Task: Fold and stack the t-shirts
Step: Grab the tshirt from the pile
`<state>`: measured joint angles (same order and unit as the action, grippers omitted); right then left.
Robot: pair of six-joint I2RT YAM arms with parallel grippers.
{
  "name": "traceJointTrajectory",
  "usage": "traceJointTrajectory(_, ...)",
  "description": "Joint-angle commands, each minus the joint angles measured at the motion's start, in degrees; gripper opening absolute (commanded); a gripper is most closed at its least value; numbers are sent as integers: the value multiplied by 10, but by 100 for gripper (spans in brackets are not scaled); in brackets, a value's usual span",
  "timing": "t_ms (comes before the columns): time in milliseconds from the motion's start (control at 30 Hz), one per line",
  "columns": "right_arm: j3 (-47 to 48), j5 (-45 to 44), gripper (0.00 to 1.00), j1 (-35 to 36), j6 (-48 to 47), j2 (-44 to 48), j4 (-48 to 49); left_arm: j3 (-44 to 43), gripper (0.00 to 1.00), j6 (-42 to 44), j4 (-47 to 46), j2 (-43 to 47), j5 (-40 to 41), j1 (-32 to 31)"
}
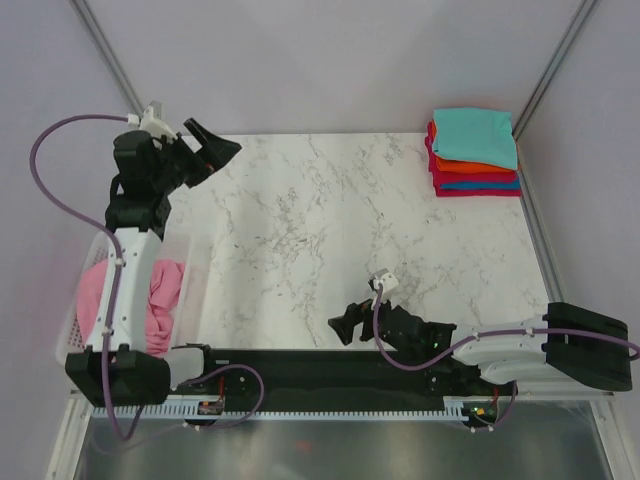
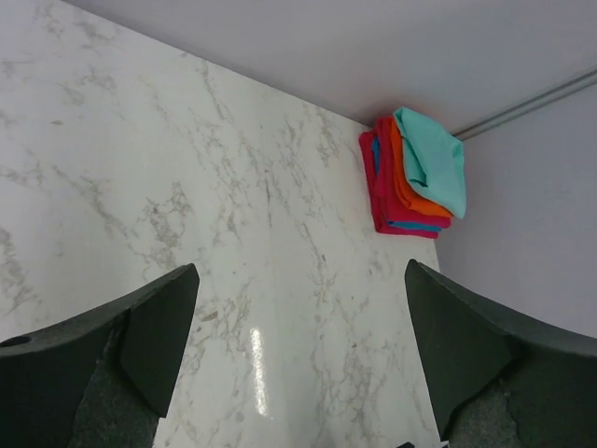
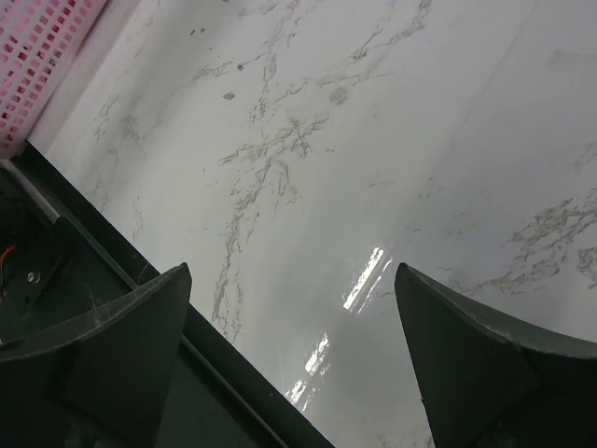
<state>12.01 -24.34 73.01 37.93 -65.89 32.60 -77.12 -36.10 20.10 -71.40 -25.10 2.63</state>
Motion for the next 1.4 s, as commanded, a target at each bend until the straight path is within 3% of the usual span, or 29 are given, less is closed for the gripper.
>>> traceJointTrajectory(0,-5,-8,98,3,5,10,24,55,100,80,36,89,76,12)
traceJointTrajectory(167,-3,-2,98,2,3,10,23,122,100,122,125,164,226,25)
traceJointTrajectory(267,-5,0,98,2,3,11,26,163,99,76,200,170,338,80)
traceJointTrajectory(367,-7,3,98,3,3,12,26,225,100,26,208,166,318,170)
traceJointTrajectory(500,-6,20,98,3,2,9,29,272,100,-8,195,120,379,241)
traceJointTrajectory(667,5,36,98,3,-8,-7,29,305,100,-72,166,79,428,278)
traceJointTrajectory(967,35,51,98,3,-18,-47,13,377,98,-159,108,-49,385,306)
traceJointTrajectory(1033,35,50,98,2,-19,-44,12,384,91,-166,83,-67,364,307)
traceJointTrajectory(1067,34,50,98,3,-17,-43,13,382,82,-165,77,-75,353,309)
traceJointTrajectory(1100,32,50,98,2,-17,-41,13,374,49,-161,66,-74,330,312)
traceJointTrajectory(1167,29,50,98,2,-16,-38,15,352,3,-140,78,-50,318,312)
traceJointTrajectory(1367,29,46,98,3,-15,-39,17,205,2,-113,117,168,305,312)
